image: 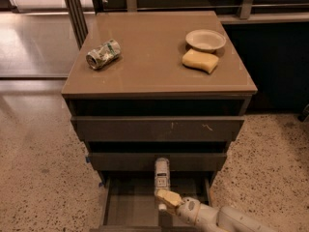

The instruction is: Place blue plastic bottle into bottom drawer

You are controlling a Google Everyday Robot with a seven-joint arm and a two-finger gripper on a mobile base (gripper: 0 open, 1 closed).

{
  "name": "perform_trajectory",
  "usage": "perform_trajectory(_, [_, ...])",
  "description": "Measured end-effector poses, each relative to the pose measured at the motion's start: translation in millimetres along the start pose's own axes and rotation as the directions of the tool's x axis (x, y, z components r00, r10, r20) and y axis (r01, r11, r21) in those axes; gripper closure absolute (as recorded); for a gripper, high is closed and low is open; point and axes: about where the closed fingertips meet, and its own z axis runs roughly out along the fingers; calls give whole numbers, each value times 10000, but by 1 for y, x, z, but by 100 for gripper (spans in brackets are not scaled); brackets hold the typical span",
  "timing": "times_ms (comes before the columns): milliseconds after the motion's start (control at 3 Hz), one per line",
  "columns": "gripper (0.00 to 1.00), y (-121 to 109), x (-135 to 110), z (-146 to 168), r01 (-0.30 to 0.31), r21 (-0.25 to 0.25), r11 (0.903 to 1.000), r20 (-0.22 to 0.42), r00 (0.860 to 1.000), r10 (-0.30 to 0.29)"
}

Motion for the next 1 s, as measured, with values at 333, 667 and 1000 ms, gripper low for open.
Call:
perform_trajectory(333, [100, -26, -2, 7, -1384, -311, 9899, -349, 9899, 1373])
perform_trajectory(667, [100, -46, -8, 12, -2188, -302, 9753, -511, 9748, 2171])
perform_trajectory(1000, [100, -69, -14, 13, -2924, -44, 9563, -432, 9555, 2920])
